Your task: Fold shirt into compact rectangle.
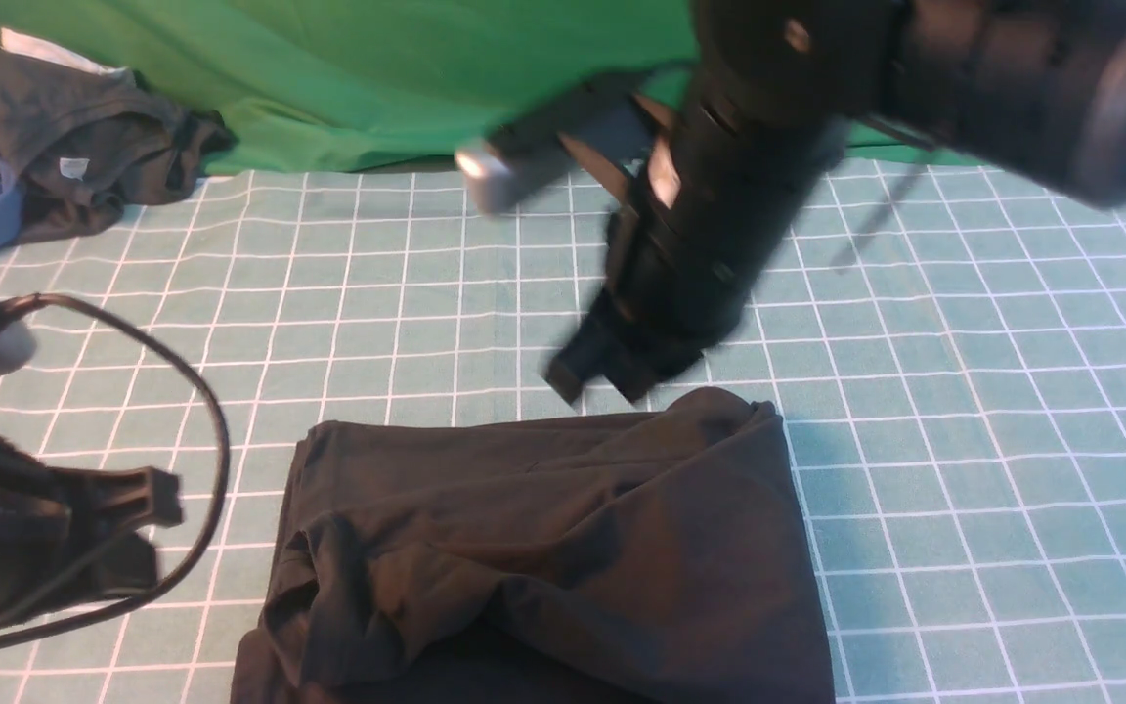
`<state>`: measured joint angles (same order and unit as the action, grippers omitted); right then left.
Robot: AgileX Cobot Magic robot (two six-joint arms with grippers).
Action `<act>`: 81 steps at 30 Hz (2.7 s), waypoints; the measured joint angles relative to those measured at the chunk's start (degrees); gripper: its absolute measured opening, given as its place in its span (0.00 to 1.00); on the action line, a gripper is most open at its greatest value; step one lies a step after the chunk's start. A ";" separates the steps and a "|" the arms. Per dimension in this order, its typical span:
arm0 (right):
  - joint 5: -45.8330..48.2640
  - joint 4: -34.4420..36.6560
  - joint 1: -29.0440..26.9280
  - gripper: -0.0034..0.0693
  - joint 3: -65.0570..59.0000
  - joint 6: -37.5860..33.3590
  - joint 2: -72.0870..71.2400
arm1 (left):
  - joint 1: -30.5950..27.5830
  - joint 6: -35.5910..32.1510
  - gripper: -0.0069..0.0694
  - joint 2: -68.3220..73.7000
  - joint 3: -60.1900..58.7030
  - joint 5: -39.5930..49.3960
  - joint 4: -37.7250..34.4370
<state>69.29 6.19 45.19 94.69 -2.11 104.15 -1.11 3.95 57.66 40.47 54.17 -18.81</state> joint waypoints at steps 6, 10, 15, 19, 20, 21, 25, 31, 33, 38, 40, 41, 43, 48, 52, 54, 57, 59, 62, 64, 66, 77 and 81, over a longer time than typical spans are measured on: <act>-4.07 0.07 -0.05 0.07 -9.76 -0.05 -4.63 | 0.00 -3.95 0.11 2.88 0.00 -0.37 -8.24; -6.41 0.20 -0.05 0.07 -11.54 -0.05 -5.68 | 0.28 -5.80 0.19 7.64 0.00 -0.70 -9.43; -7.60 0.35 -0.05 0.07 -11.86 -0.05 -5.68 | 5.93 -7.15 0.45 12.92 0.00 -4.27 -8.74; -8.03 0.38 -0.05 0.07 -11.91 -0.05 -5.68 | 9.97 -7.09 0.62 15.86 0.00 -9.11 -5.24; -8.13 0.38 -0.05 0.07 -11.91 -0.05 -5.68 | 11.25 -6.86 0.69 17.24 0.00 -10.45 -4.27; -8.18 0.38 -0.05 0.07 -11.91 -0.05 -5.68 | 11.86 -6.62 0.72 18.71 0.01 -10.88 -4.00; -9.24 0.38 -0.05 0.07 -11.91 -0.07 -5.68 | 12.56 -6.44 0.70 22.49 0.01 -11.13 -4.00; -9.47 0.84 -0.05 0.07 -11.91 -0.07 -5.68 | 12.54 -7.13 0.34 24.49 0.01 -11.00 -5.16; -9.47 1.10 -0.05 0.07 -11.91 -0.07 -5.68 | 12.54 -8.98 0.18 24.49 0.06 -10.83 -5.25; -9.42 1.22 -0.05 0.07 -11.91 -0.07 -5.68 | 12.54 -9.96 0.11 23.14 1.32 -8.21 -2.18; -9.42 1.35 -0.05 0.07 -11.91 -0.07 -5.68 | 12.54 -10.07 0.11 21.71 2.20 -6.99 0.39; -9.42 1.46 -0.05 0.07 -11.91 -0.07 -5.68 | 12.54 -10.07 0.11 20.91 2.42 -6.82 1.35; -9.42 1.52 -0.05 0.07 -11.91 -0.07 -5.68 | 12.54 -10.12 0.11 20.02 2.60 -6.34 2.52; -9.42 1.68 -0.05 0.07 -11.91 -0.19 -5.68 | 12.54 -10.78 0.11 19.33 2.78 -4.02 6.04; -9.42 1.68 -0.05 0.07 -11.91 -0.25 -5.68 | 12.54 -12.23 0.11 19.33 2.78 -3.64 7.48; -9.42 1.68 -0.05 0.07 -11.91 -0.25 -5.68 | 12.54 -12.44 0.11 19.33 2.78 -3.58 7.48; -9.42 1.68 -0.05 0.07 -11.91 -1.01 -5.68 | 12.54 -12.79 0.18 19.33 2.78 -3.38 7.70; -9.42 1.68 -0.05 0.07 -11.91 -1.34 -5.68 | 12.54 -12.85 0.22 19.33 2.78 -3.32 8.26; -9.42 1.68 -0.05 0.07 -11.91 -1.80 -5.68 | 12.54 -12.85 0.39 19.21 2.95 -2.72 10.15; -9.42 1.68 -0.05 0.08 -11.91 -1.94 -5.68 | 12.54 -12.85 0.52 18.86 3.70 -0.77 11.37; -9.42 1.68 -0.05 0.08 -11.91 -2.52 -5.68 | 12.54 -12.34 0.58 18.37 4.76 0.99 11.90; -2.64 -2.49 -2.16 0.10 -11.91 -2.71 -5.68 | 12.54 -5.78 0.59 11.23 13.99 8.86 15.06; -2.09 -2.88 -4.19 0.10 -11.91 -1.37 -6.37 | 12.54 -6.28 0.36 9.05 14.23 6.50 10.04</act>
<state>67.19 3.31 41.00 82.78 -3.48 97.78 11.44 -2.33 66.72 54.69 60.67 -8.78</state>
